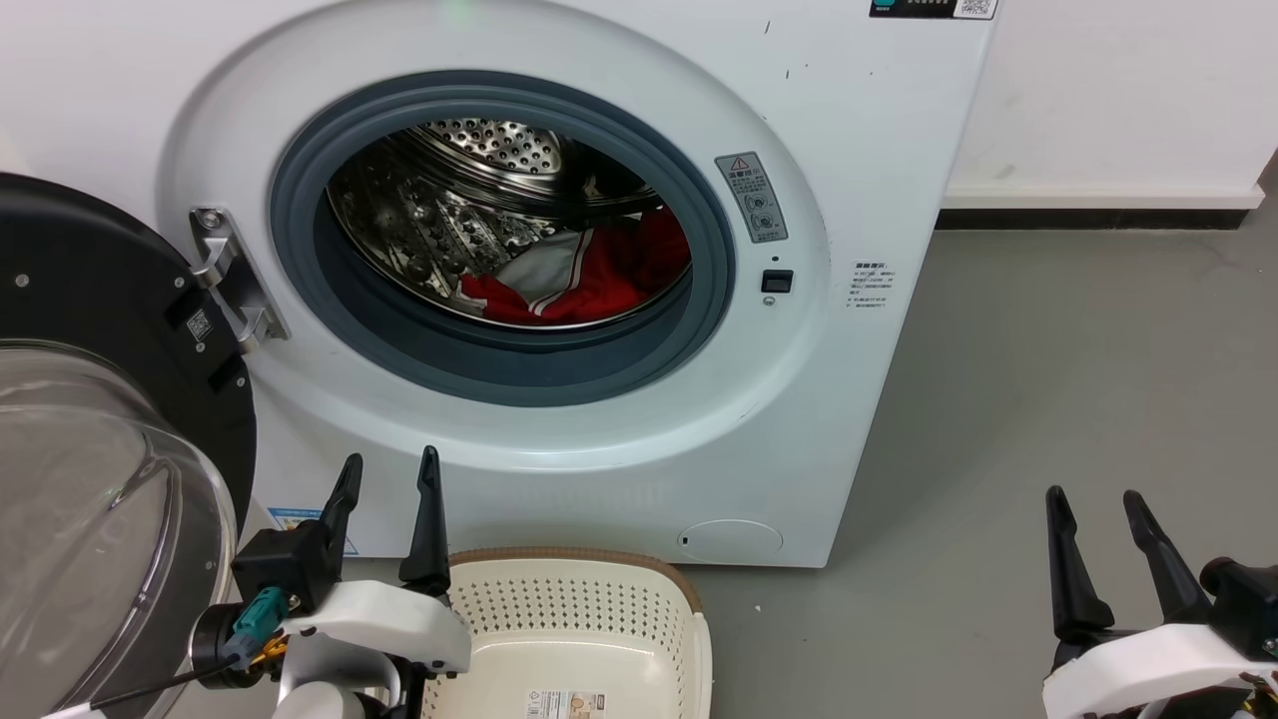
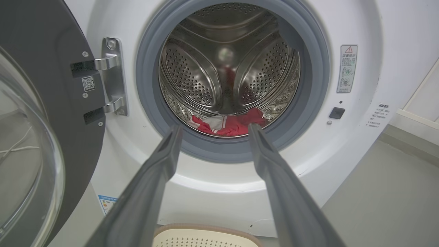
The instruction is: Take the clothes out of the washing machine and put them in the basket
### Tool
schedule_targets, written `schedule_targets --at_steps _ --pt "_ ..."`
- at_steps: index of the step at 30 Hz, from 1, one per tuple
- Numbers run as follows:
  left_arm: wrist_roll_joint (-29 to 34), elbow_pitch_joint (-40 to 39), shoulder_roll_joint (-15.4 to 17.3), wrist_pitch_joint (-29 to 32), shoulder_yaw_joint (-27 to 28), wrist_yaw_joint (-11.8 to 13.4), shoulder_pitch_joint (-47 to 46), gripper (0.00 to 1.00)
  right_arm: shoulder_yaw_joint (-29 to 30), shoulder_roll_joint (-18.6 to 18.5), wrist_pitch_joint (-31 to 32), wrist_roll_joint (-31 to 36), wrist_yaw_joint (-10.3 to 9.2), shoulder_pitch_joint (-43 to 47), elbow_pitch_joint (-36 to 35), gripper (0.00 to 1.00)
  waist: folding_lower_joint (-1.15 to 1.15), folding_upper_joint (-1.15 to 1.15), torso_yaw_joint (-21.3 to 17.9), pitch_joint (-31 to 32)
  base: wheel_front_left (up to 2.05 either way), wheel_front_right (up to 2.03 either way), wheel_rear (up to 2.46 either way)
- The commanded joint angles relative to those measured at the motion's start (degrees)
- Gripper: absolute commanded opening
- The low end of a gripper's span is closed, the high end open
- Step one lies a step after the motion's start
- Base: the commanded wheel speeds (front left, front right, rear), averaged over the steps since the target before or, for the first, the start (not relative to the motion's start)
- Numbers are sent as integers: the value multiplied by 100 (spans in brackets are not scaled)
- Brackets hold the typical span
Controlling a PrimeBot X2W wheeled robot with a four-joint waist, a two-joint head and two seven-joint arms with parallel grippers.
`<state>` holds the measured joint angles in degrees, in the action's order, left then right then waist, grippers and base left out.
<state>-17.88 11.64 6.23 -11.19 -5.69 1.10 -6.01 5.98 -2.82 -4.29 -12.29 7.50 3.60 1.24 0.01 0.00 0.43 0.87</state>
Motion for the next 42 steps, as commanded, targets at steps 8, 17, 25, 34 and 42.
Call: schedule_targets --at_steps 8,17,25,34,42 --pt "433 3 0 -132 -33 72 -72 100 -1 -11 -73 472 -2 60 -115 100 -1 0 7 25 0 0 0" --pt "779 81 18 -238 -14 58 -70 100 -7 -11 -128 852 -2 116 -126 100 -1 0 5 54 0 0 0" --pt "901 170 -35 -311 68 20 -96 100 10 -11 -186 1086 -2 140 -98 100 -1 0 13 60 0 0 0" --pt "1198 233 -80 -401 132 -1 -73 100 -20 -11 -284 1369 -2 188 -67 100 -1 0 24 67 0 0 0" --pt "1235 305 -99 -416 169 -29 -86 100 -2 -11 -336 1284 -2 139 20 100 -1 0 28 58 0 0 0"
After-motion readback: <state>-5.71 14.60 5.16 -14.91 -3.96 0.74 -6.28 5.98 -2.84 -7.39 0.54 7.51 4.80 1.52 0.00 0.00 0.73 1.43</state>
